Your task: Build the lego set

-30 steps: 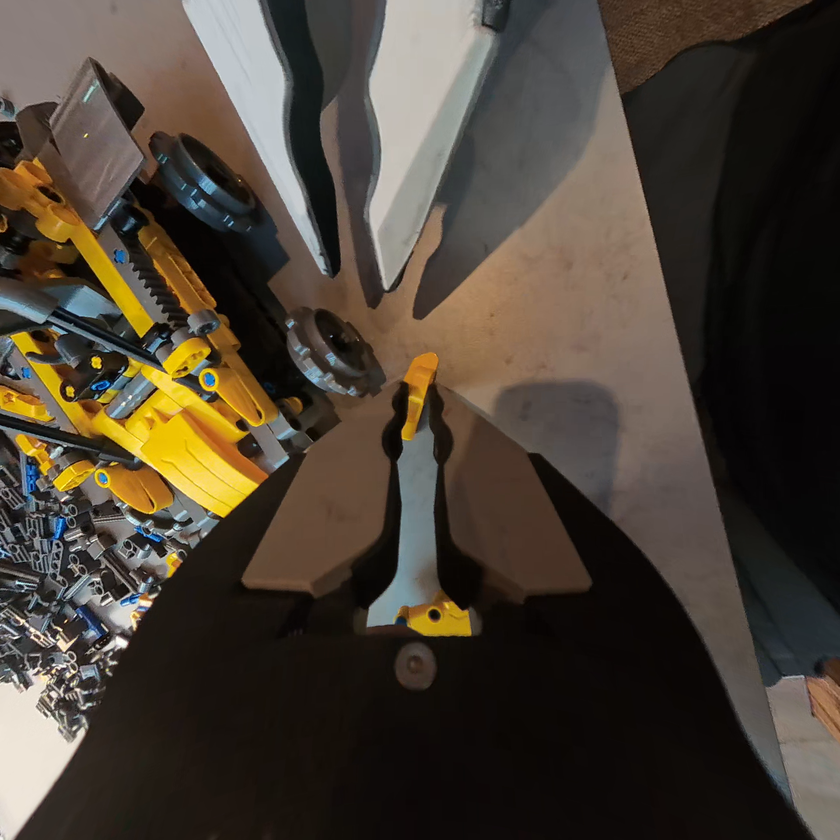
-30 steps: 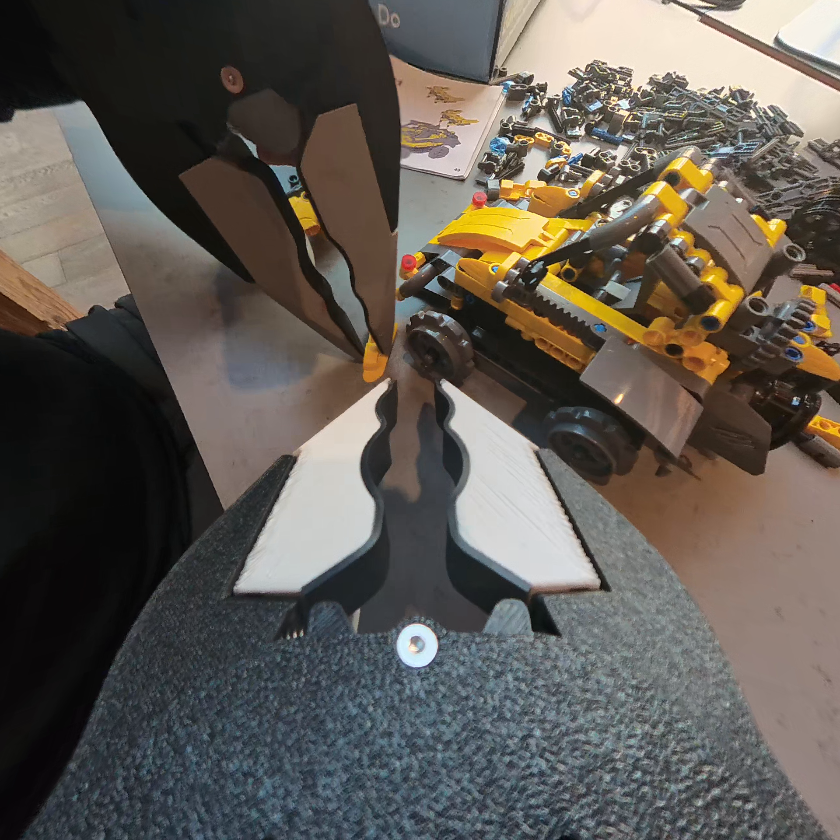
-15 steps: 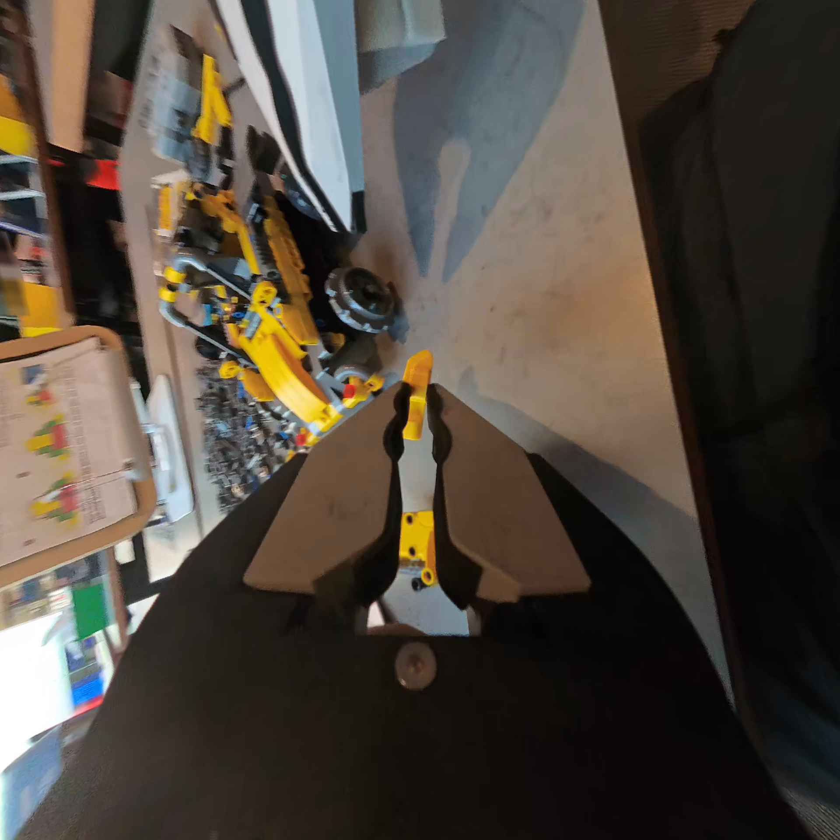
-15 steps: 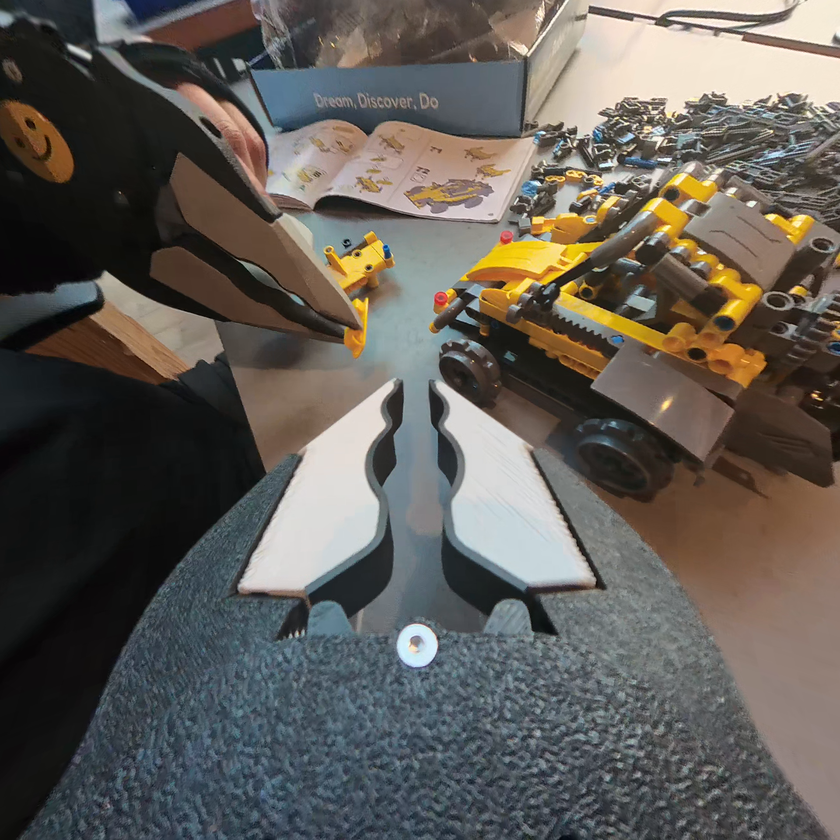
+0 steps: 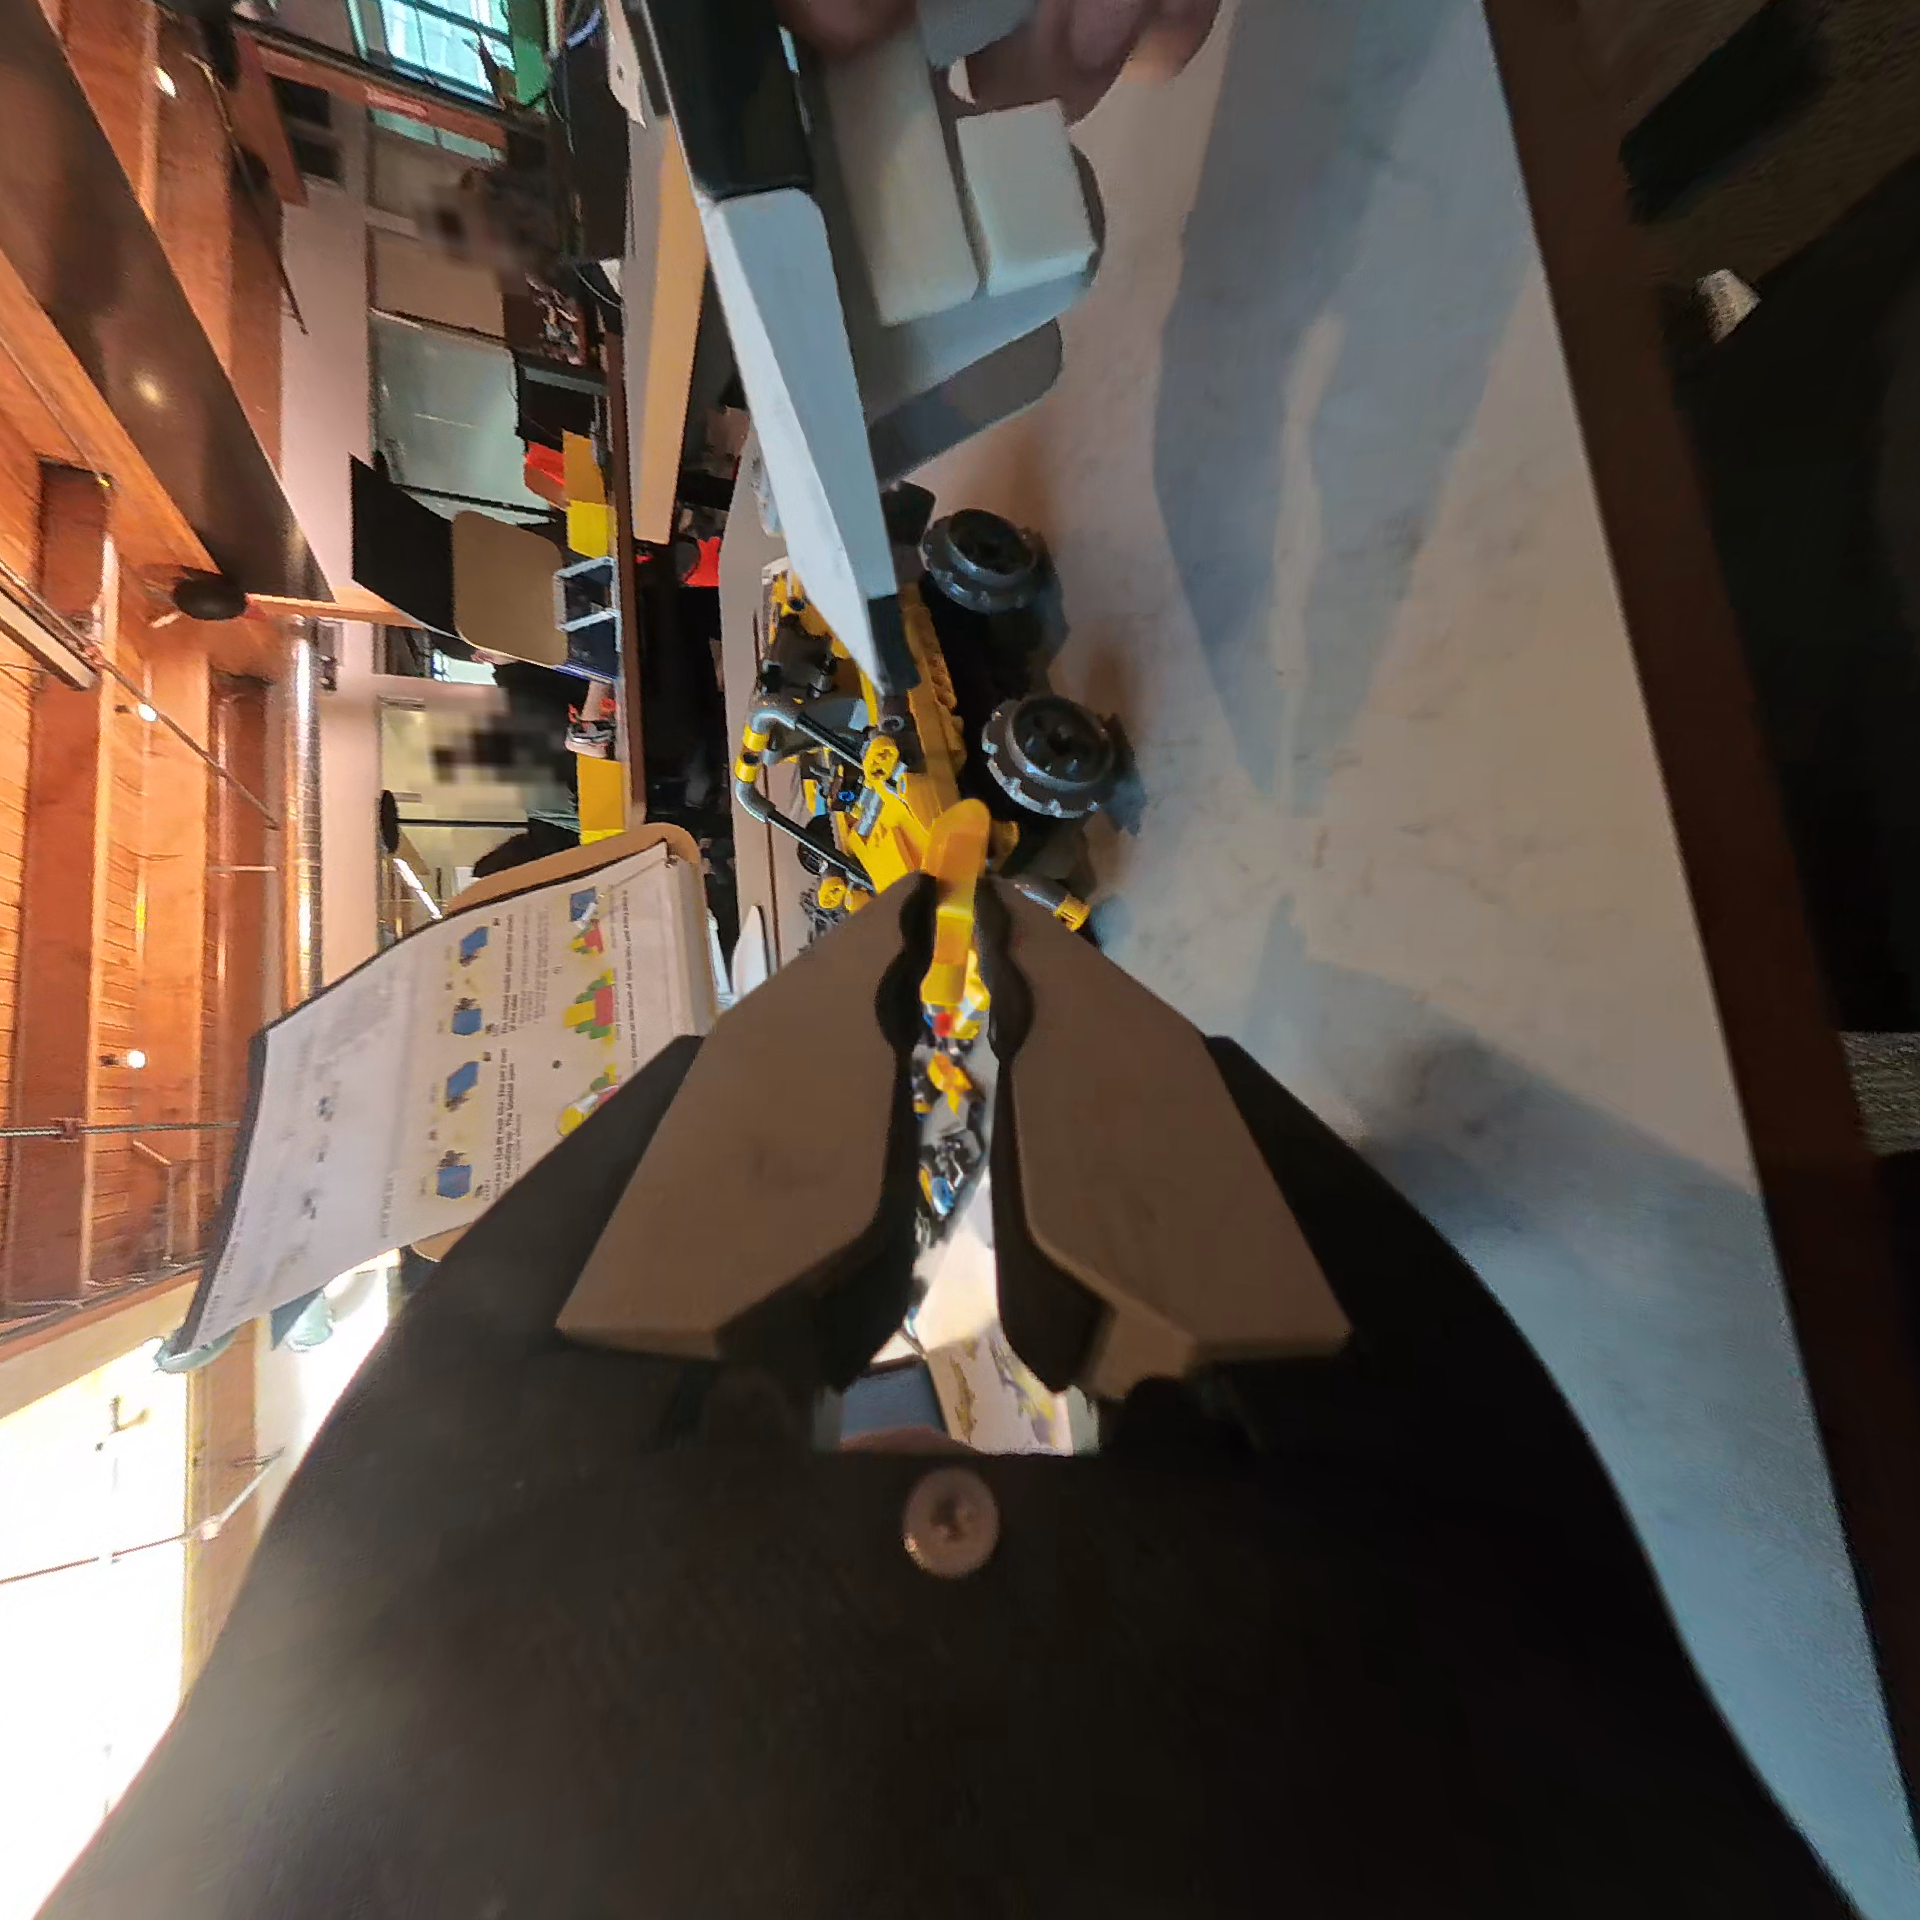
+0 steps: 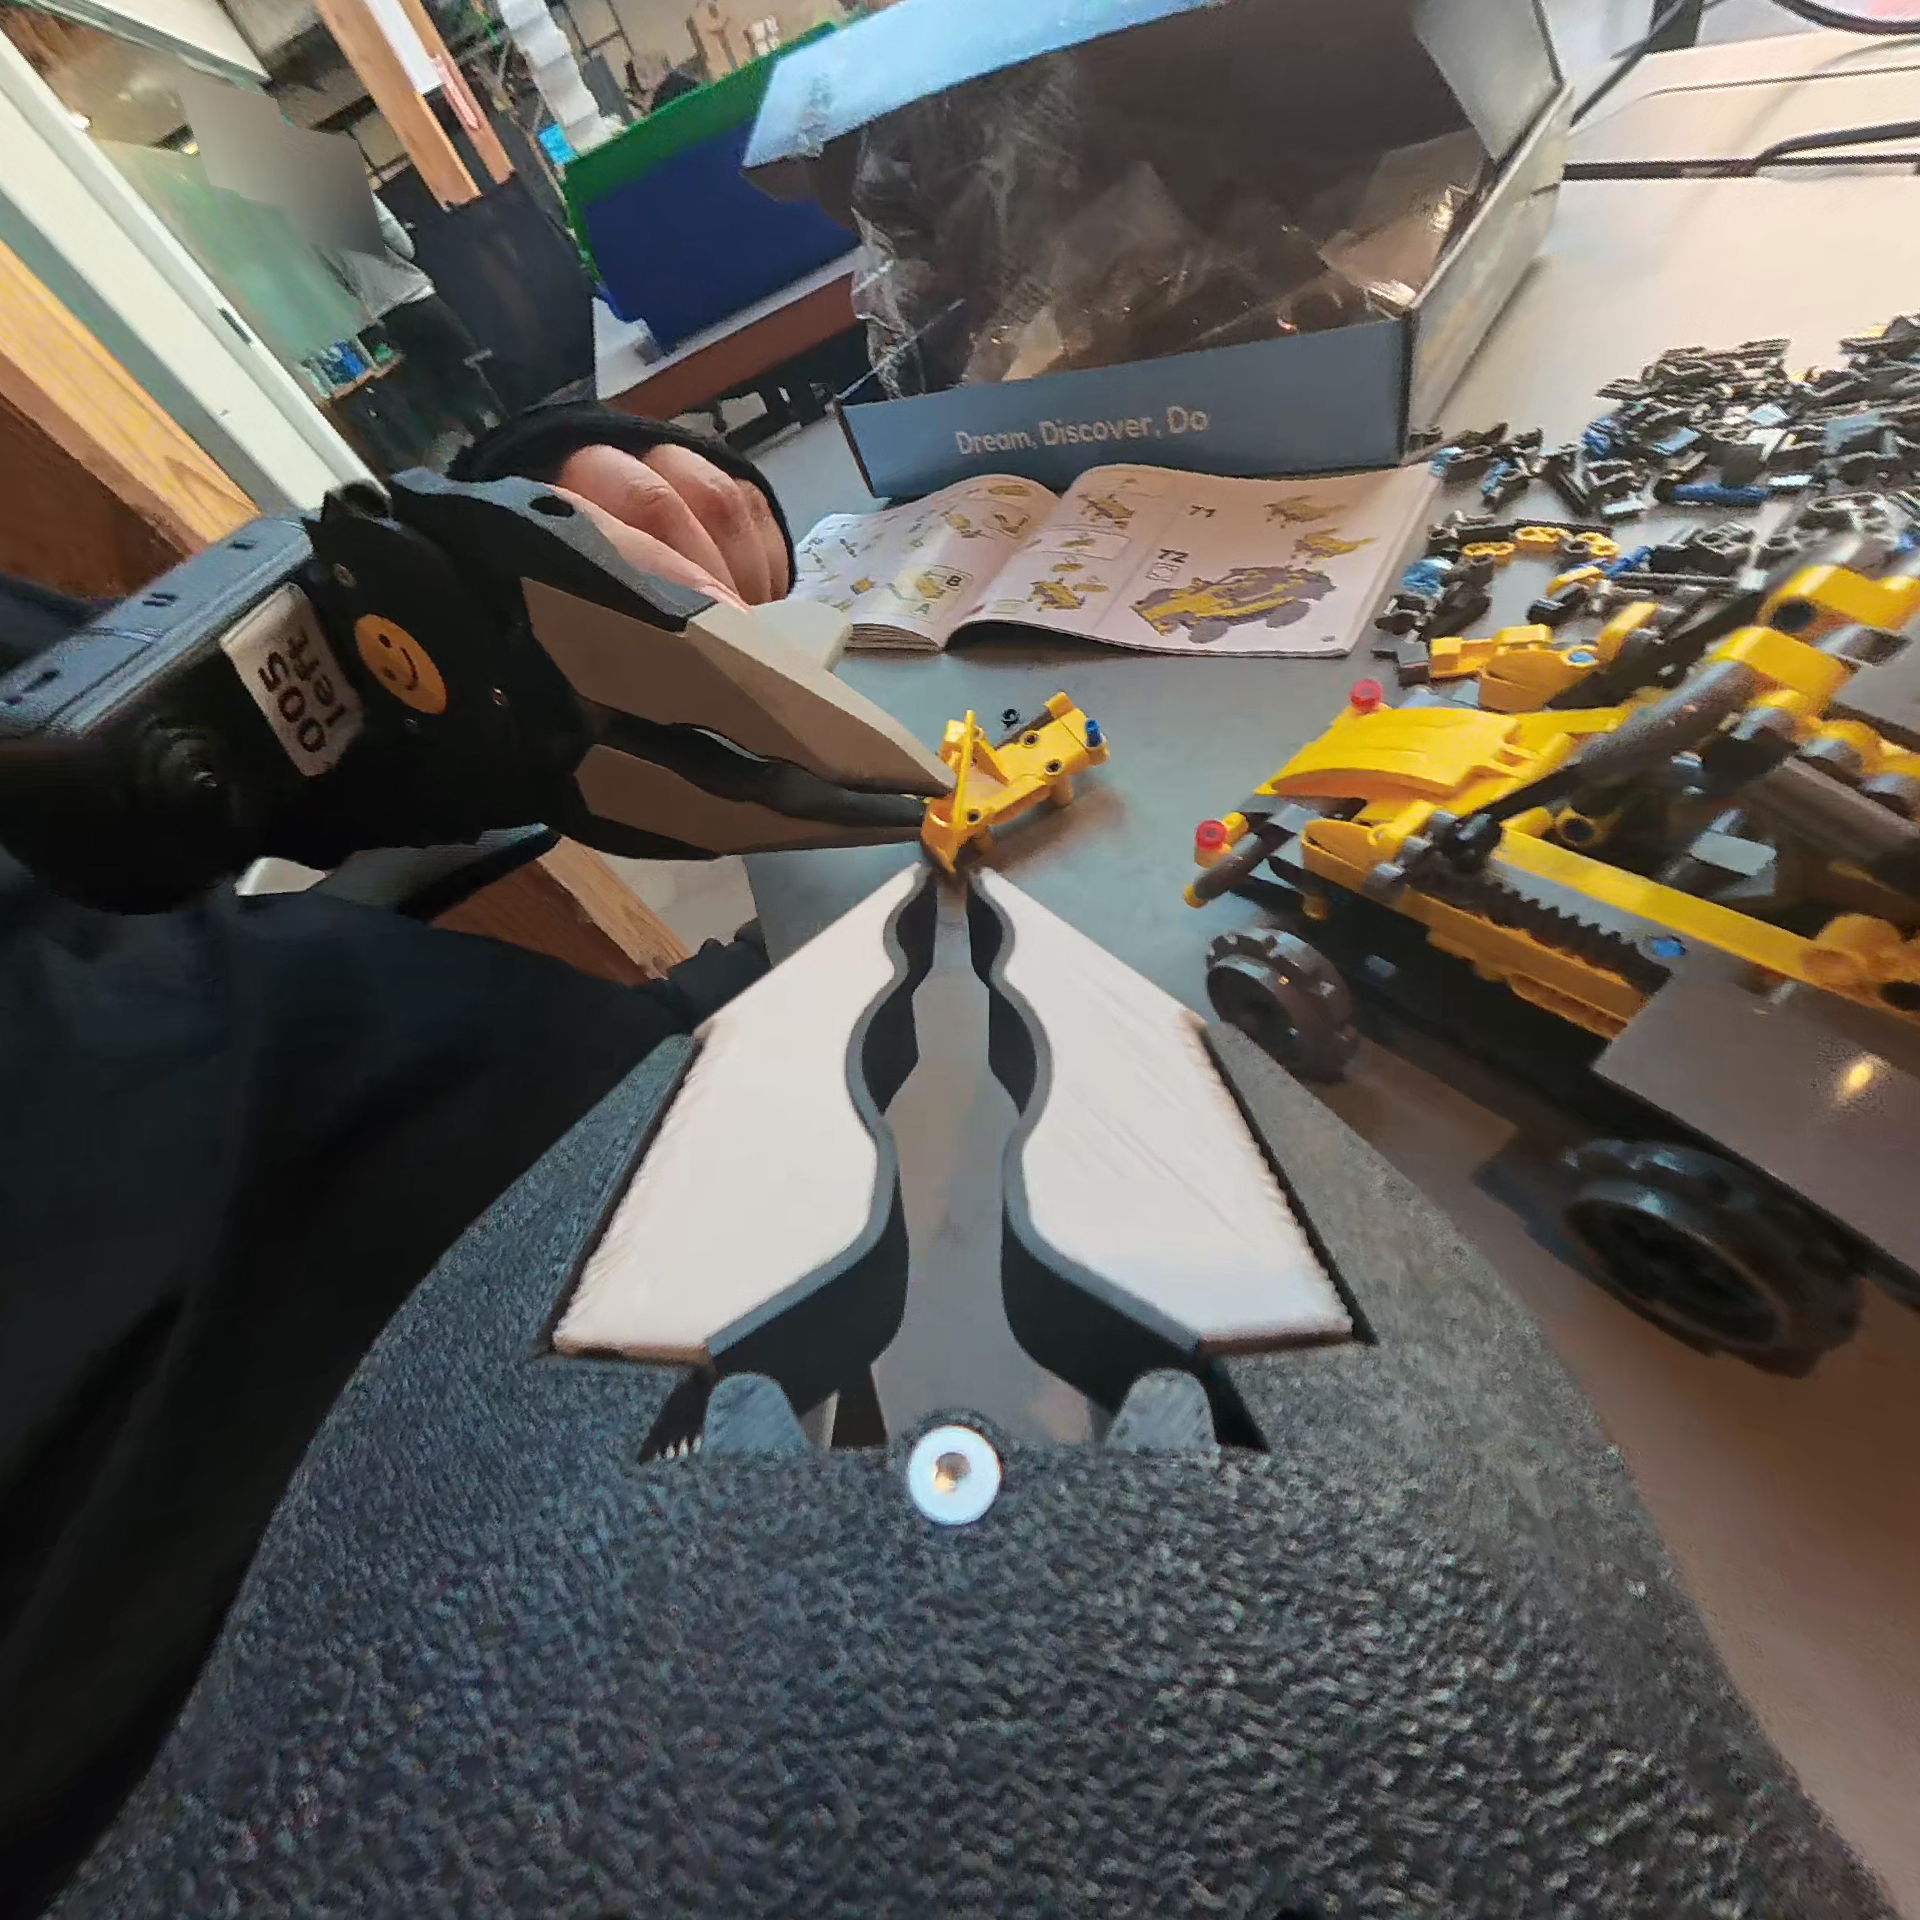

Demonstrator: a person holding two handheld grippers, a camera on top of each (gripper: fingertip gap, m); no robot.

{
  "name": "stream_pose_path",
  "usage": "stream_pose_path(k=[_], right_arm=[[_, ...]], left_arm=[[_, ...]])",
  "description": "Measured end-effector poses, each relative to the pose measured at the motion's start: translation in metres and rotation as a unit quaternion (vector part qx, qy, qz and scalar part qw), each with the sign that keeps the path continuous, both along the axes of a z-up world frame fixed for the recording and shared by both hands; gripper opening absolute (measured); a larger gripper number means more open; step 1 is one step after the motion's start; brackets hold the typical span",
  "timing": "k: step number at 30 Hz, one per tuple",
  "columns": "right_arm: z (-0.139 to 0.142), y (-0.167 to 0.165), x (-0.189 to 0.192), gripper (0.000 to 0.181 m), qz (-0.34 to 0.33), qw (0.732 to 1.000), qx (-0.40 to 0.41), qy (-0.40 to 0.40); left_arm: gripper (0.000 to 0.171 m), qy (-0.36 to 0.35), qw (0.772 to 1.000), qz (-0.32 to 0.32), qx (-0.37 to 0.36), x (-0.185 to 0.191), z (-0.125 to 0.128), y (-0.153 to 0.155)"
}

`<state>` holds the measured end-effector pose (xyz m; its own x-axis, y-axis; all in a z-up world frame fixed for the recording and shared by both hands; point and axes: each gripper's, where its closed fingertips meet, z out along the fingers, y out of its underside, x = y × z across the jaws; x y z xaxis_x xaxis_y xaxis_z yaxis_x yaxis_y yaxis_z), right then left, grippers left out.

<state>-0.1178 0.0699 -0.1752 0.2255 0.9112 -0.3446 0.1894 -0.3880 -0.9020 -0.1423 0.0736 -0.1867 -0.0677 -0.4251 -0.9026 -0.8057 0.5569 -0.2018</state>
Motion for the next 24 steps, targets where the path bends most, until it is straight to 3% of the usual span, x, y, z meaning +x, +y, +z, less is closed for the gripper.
stream_pose_path(k=[10,24], right_arm=[[0.010,-0.004,0.002,0.010,0.008,0.999,-0.018,0.025],[0.015,-0.002,0.008,0.017,0.002,0.999,-0.015,0.031]], left_arm=[[0.003,-0.014,0.998,-0.014,0.056,0.008,0.015,-0.002],[0.003,-0.028,0.997,-0.018,0.069,0.010,0.018,-0.004]])
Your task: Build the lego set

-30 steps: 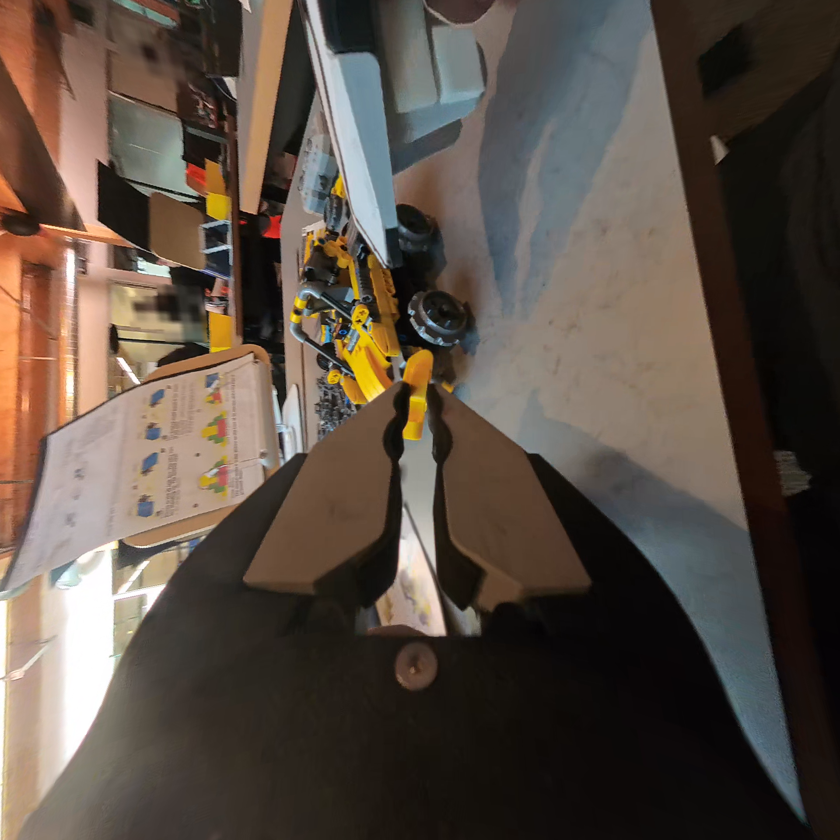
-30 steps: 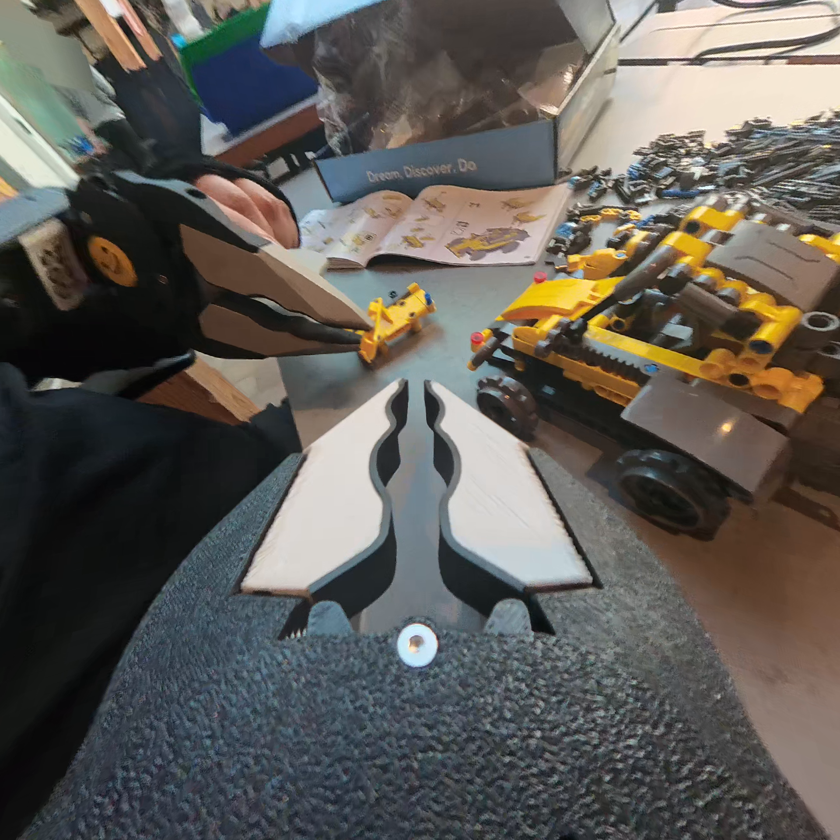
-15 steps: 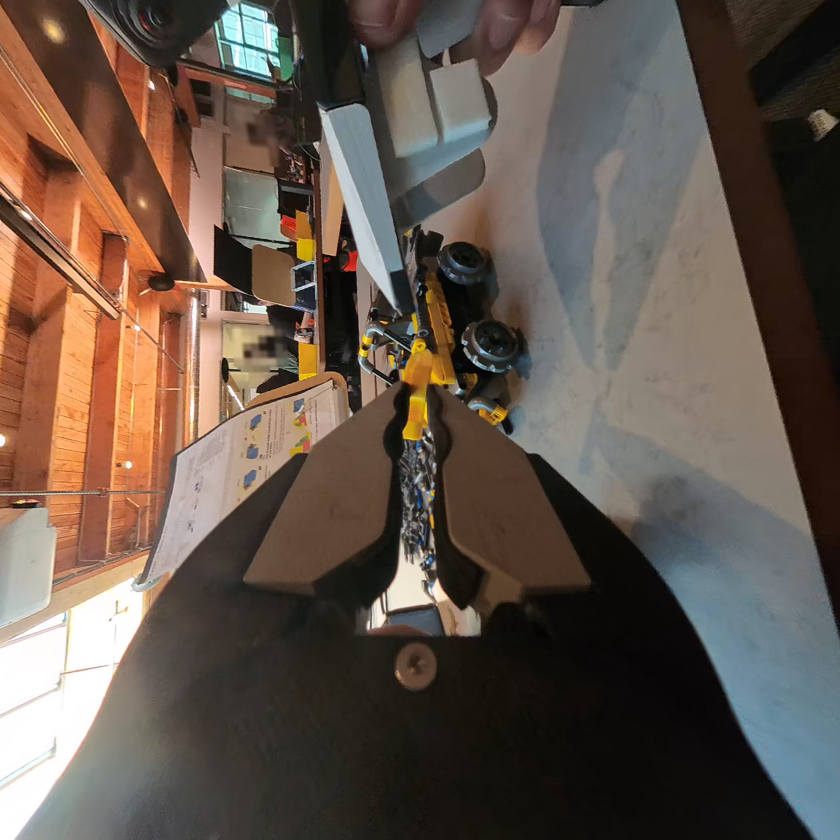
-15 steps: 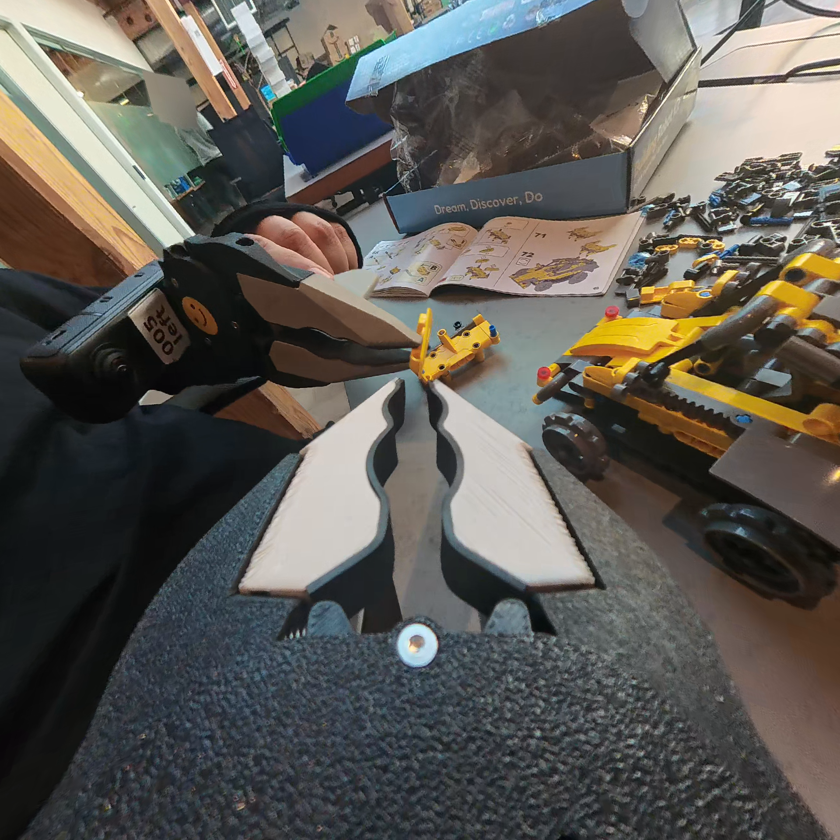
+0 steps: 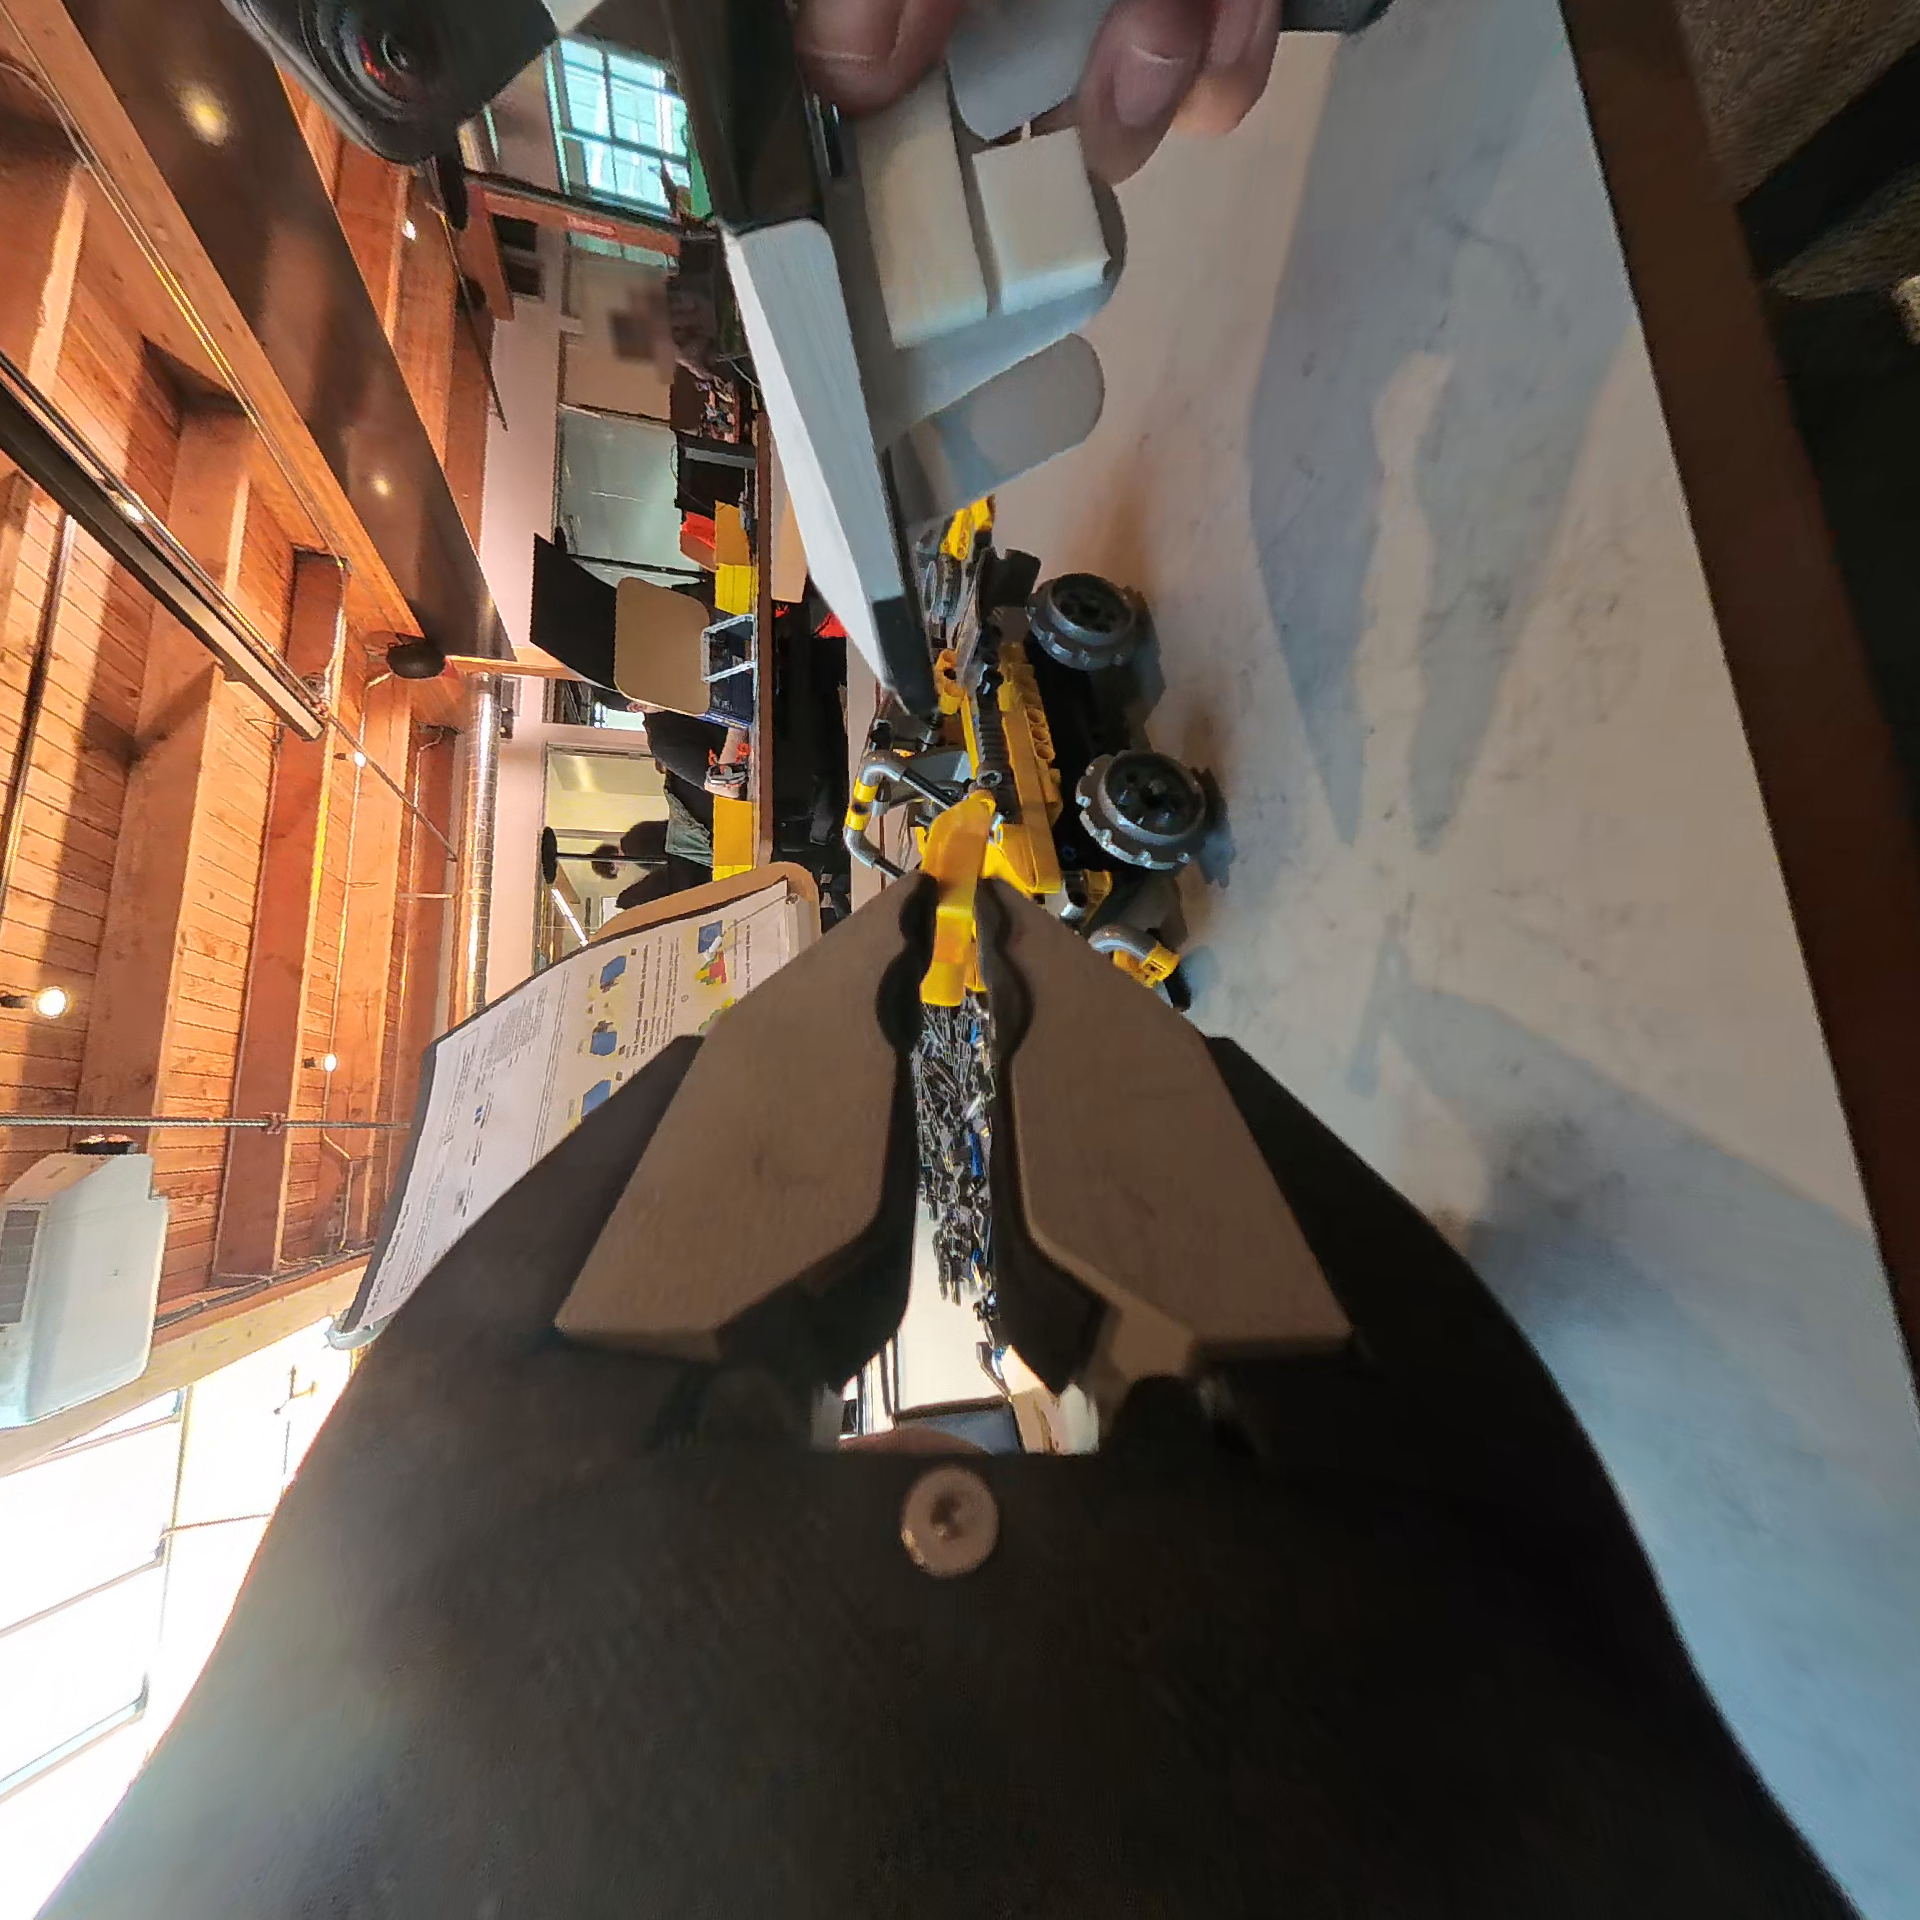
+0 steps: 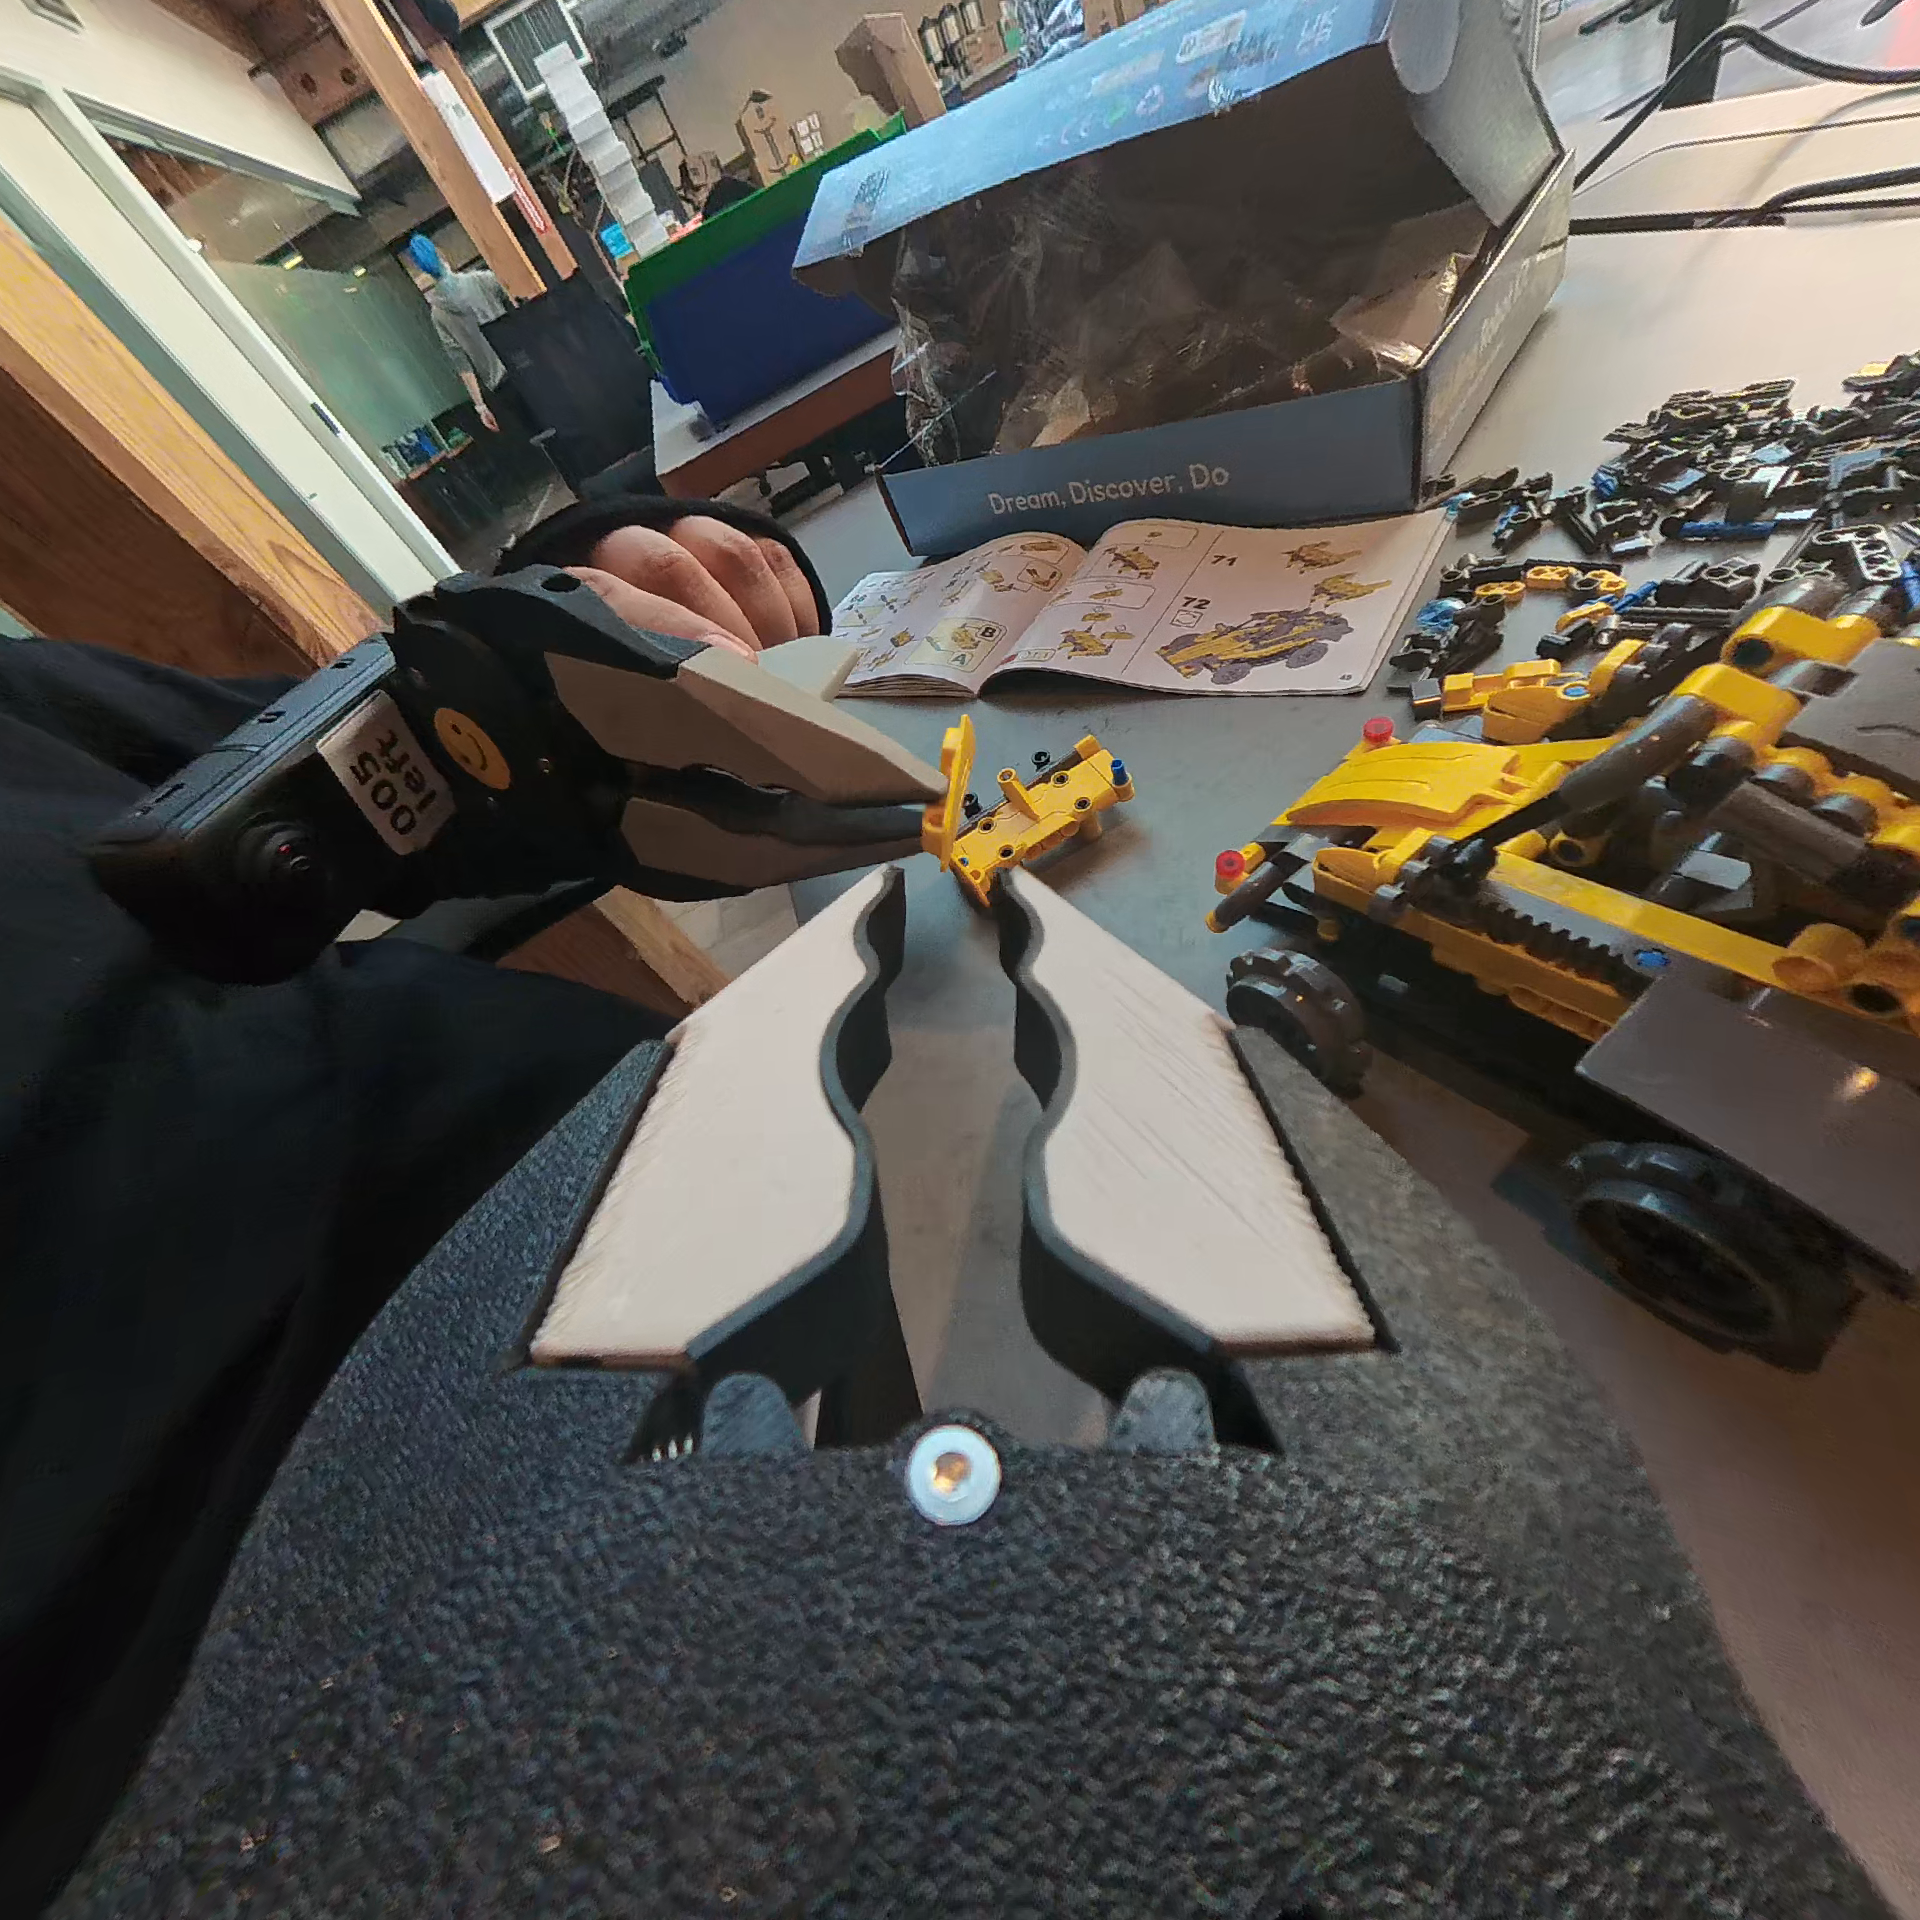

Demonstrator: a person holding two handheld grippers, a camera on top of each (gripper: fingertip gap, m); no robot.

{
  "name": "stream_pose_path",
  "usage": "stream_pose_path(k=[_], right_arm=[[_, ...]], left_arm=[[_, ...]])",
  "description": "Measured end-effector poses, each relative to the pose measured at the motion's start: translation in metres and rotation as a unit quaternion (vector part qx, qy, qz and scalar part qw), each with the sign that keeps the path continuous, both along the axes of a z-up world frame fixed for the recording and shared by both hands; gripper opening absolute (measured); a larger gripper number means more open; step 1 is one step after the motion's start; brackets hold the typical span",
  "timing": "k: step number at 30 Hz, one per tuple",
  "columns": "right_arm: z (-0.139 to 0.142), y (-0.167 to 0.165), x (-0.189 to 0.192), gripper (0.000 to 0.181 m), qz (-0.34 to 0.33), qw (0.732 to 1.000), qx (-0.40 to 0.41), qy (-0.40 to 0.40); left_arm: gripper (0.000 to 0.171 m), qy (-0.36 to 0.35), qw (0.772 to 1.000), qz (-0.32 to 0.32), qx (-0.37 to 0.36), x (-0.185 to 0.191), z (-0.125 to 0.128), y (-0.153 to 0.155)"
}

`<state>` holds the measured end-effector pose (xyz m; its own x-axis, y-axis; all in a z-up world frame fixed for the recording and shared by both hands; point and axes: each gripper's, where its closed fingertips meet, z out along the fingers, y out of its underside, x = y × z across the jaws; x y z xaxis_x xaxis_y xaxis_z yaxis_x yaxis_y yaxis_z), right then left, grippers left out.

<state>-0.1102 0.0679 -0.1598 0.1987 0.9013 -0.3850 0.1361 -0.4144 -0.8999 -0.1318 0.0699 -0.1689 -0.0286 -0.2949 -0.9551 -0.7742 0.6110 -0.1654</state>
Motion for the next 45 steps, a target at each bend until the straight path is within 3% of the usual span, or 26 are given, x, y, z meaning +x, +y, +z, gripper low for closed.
stream_pose_path(k=[5,7,10,14,19,28,45], right_arm=[[0.000,-0.002,0.005,0.016,0.010,1.000,0.003,-0.014],[-0.011,-0.004,0.011,0.018,0.017,0.997,0.019,-0.069],[-0.023,0.012,0.033,0.020,-0.027,0.986,0.061,-0.150],[-0.010,0.014,0.044,0.018,-0.029,0.994,0.036,-0.101],[-0.004,-0.003,0.024,0.012,0.022,0.998,0.008,-0.050],[-0.022,-0.021,-0.008,0.018,0.057,0.995,0.006,-0.086],[-0.030,-0.026,-0.013,0.007,0.064,0.993,0.013,-0.102]], left_arm=[[0.003,0.006,1.000,-0.008,0.004,-0.002,-0.005,-0.006],[0.004,0.017,1.000,-0.014,0.003,-0.002,-0.013,-0.010],[0.004,0.024,1.000,-0.010,-0.008,-0.006,-0.026,-0.013],[0.004,0.018,1.000,-0.011,-0.007,-0.004,-0.030,-0.014],[0.003,0.016,0.999,-0.029,0.032,0.006,-0.021,-0.018],[0.003,0.028,0.995,-0.042,0.090,0.014,-0.016,-0.025],[0.003,0.026,0.996,-0.045,0.076,0.020,-0.022,-0.025]])
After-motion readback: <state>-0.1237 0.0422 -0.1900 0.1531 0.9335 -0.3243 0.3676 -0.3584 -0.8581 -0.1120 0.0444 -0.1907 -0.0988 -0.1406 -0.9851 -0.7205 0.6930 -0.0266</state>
